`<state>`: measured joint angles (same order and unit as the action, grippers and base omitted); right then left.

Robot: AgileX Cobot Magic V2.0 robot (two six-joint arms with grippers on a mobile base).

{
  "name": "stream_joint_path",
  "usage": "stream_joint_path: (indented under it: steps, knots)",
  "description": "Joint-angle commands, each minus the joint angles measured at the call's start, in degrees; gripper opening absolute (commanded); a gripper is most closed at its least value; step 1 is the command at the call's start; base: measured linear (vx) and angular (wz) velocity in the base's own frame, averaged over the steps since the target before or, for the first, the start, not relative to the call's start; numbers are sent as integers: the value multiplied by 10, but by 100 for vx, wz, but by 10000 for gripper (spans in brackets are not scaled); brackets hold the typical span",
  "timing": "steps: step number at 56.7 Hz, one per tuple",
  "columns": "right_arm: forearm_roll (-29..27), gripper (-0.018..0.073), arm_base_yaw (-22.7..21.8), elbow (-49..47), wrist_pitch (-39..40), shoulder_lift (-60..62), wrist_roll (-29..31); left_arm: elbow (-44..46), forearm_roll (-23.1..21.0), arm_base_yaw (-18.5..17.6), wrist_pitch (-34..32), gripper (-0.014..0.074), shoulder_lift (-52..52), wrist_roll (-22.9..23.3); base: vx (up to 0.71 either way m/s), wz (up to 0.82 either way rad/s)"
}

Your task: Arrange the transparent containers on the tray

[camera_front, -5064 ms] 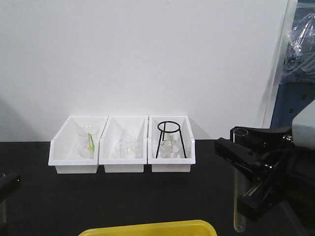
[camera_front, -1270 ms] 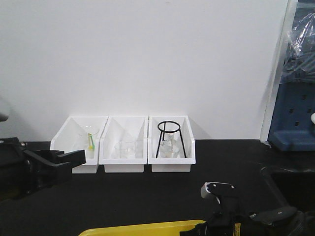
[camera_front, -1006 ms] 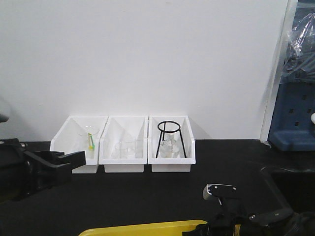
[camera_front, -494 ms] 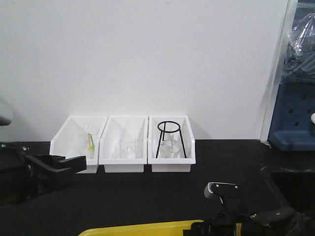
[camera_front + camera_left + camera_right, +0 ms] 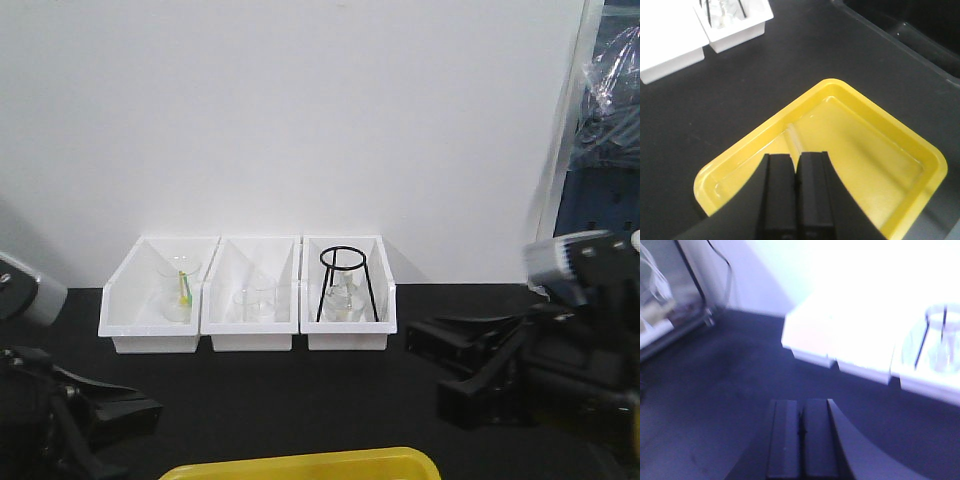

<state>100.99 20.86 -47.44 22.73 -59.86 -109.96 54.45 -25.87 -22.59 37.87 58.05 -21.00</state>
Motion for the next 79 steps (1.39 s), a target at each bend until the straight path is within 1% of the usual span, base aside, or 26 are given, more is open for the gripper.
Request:
stream_joint_path:
  steps: [1,8,14,21,25,64,67,69,72,73,75,79]
  knots:
    - [17,-13,-2,11,0,80,11,1,-13,-4,-24,-8,-54,-18,0,0]
    - [17,-13,-2,72,-11,175,10,-50,-16,-4,-30,-6,-134,-17,0,0]
    - [17,-13,-2,115,-51,236,10,-107,-16,-4,-46,-4,-209,-12,0,0]
    - [17,-13,-2,138,-91,274,10,-146,-16,-4,-88,-3,-262,-12,0,0]
    - [16,-13,-2,144,-92,286,9,-155,-15,-4,-92,-3,-280,-12,0,0]
    - [17,-13,-2,143,-88,287,9,-157,-15,-4,-87,-3,-295,-12,0,0]
    - [17,-13,-2,143,-88,287,9,-157,-11,4,-87,-3,-301,-13,0,0]
    - [17,-13,-2,143,-88,287,9,-157,-3,14,-89,-3,-307,-22,0,0]
    - [17,-13,-2,143,-88,287,9,-158,28,30,-94,-3,-320,-46,0,0]
    - [17,-13,-2,143,-88,287,9,-158,31,35,-94,-3,-322,-48,0,0]
    - [17,-13,-2,143,-86,287,10,-168,45,51,-95,-3,-339,-61,0,0]
    - [17,-13,-2,143,-86,287,10,-194,45,85,-103,-3,-373,-61,0,0]
